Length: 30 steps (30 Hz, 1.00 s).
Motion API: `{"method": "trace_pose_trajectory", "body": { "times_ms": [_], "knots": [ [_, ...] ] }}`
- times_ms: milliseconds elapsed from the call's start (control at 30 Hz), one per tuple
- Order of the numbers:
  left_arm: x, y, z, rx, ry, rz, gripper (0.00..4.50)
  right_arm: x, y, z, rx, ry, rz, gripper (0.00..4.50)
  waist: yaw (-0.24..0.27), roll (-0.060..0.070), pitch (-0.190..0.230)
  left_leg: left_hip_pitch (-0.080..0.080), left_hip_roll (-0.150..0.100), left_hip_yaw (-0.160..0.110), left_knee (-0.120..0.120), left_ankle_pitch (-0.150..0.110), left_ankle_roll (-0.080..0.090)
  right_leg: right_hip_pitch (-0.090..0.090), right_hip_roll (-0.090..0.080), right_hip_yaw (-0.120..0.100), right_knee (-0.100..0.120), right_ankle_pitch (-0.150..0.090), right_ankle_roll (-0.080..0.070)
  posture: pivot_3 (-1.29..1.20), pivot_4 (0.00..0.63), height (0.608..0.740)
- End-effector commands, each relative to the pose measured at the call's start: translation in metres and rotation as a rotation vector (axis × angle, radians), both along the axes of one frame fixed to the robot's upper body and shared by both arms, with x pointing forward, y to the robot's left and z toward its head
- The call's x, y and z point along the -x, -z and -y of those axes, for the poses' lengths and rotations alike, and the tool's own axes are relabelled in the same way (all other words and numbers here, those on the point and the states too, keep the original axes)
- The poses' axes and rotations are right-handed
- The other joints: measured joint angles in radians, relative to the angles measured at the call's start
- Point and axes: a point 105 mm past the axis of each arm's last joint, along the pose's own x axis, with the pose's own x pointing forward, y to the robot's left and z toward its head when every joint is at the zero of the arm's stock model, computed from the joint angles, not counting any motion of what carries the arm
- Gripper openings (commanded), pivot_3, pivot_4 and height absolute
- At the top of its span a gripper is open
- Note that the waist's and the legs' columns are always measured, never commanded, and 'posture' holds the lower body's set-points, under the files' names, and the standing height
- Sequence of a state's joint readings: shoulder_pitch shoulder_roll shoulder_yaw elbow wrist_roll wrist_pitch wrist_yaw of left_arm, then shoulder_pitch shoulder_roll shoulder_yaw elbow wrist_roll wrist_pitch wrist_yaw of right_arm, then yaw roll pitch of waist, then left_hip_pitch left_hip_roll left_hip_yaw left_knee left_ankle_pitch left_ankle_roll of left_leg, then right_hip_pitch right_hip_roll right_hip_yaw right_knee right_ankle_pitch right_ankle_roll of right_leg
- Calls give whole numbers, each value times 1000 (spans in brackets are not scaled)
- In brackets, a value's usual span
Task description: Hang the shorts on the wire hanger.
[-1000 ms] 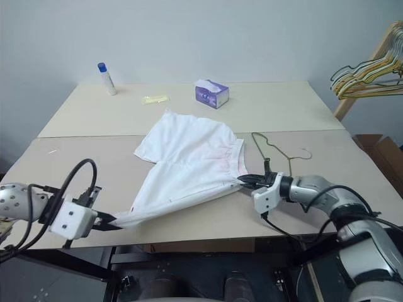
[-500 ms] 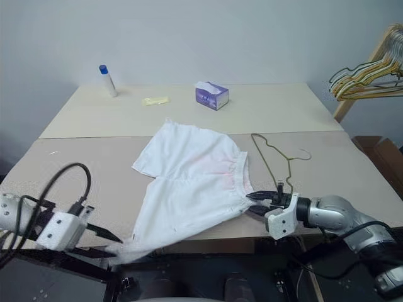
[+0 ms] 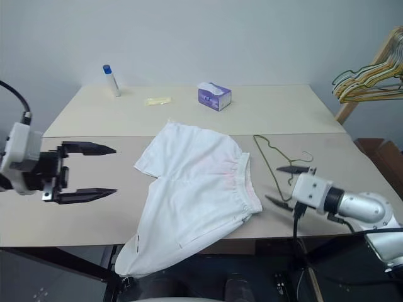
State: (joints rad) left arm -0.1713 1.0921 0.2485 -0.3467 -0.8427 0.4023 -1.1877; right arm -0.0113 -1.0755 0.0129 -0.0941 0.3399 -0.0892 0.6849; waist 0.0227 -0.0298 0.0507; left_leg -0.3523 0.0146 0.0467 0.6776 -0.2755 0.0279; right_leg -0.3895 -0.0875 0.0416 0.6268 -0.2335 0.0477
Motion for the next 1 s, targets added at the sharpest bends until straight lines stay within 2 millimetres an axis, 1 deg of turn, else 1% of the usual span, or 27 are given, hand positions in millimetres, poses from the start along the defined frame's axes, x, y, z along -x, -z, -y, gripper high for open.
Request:
{"method": "trace_pose_trajectory", "body": {
  "times_ms": [33, 100, 200, 300, 400, 433, 567, 667, 800, 900, 1000],
  "knots": [
    [-4, -10, 19, 93, 14, -36, 4443, -16, 0, 14, -23, 222, -57, 4500, 0, 0, 0, -1, 0, 0, 0, 0, 0, -1, 1, 0, 0, 0, 0, 86, 31, 740],
    [-9, -11, 28, 125, 15, -48, 4443, -20, 17, 22, 26, 356, -182, 4500, -1, 0, 0, -1, 0, -1, 0, 0, 0, -1, 1, 0, 0, 0, 0, 64, 32, 740],
    [-16, -10, 37, 146, 12, -56, 4443, -28, 32, 28, -17, 507, -326, 4500, -7, 0, 0, -2, -1, 0, 0, 0, 0, -1, 1, 0, -1, 0, -1, 59, 31, 740],
    [-18, -7, 42, 153, 10, -49, 4443, -40, 44, 38, -56, 654, -413, 4500, -18, 0, 0, -1, -1, 0, 0, 0, 0, -1, 1, 1, -1, 0, -1, 51, 28, 740],
    [-17, -6, 44, 158, 11, -50, 4443, -49, 53, 46, -105, 760, -484, 4500, -20, 0, 0, -2, -1, 1, 0, 0, 0, -1, 2, 0, -2, 0, -1, 58, 29, 740],
    [-17, -6, 45, 158, 11, -50, 4443, -51, 55, 47, -113, 776, -503, 4500, -20, 0, 0, -2, -1, 2, 0, 0, 0, -2, 2, 0, -2, 0, -1, 58, 29, 740],
    [-12, -2, 43, 147, 14, -48, 4443, -56, 73, 55, -147, 866, -597, 4500, -21, 0, 0, -3, -1, 3, 0, 0, 0, -2, 2, 0, -2, 0, -1, 78, 31, 740],
    [-12, -3, 41, 148, 3, -44, 4490, -57, 76, 54, -165, 868, -628, 3892, -21, 0, 0, -2, -1, 3, 0, 0, 0, -1, 2, 0, -2, 0, -1, 85, 32, 740],
    [-12, -3, 40, 146, -2, -40, 4490, -56, 79, 53, -165, 868, -643, 2627, -19, -1, 0, -1, -1, 2, 0, 0, 0, 0, 2, 0, -2, 0, -1, 88, 32, 740],
    [-12, -2, 40, 145, -2, -41, 4490, -55, 80, 56, -167, 884, -643, 1577, -16, -1, 0, -1, -1, 2, 0, 0, 0, 0, 2, 0, -2, 0, -1, 90, 33, 740],
    [-12, -1, 39, 146, -4, -41, 4490, -54, 78, 57, -148, 876, -618, 623, -12, -1, 0, -2, -1, 2, 0, 0, 0, 0, 2, 0, -3, 0, -1, 91, 34, 740]
  ]
}}
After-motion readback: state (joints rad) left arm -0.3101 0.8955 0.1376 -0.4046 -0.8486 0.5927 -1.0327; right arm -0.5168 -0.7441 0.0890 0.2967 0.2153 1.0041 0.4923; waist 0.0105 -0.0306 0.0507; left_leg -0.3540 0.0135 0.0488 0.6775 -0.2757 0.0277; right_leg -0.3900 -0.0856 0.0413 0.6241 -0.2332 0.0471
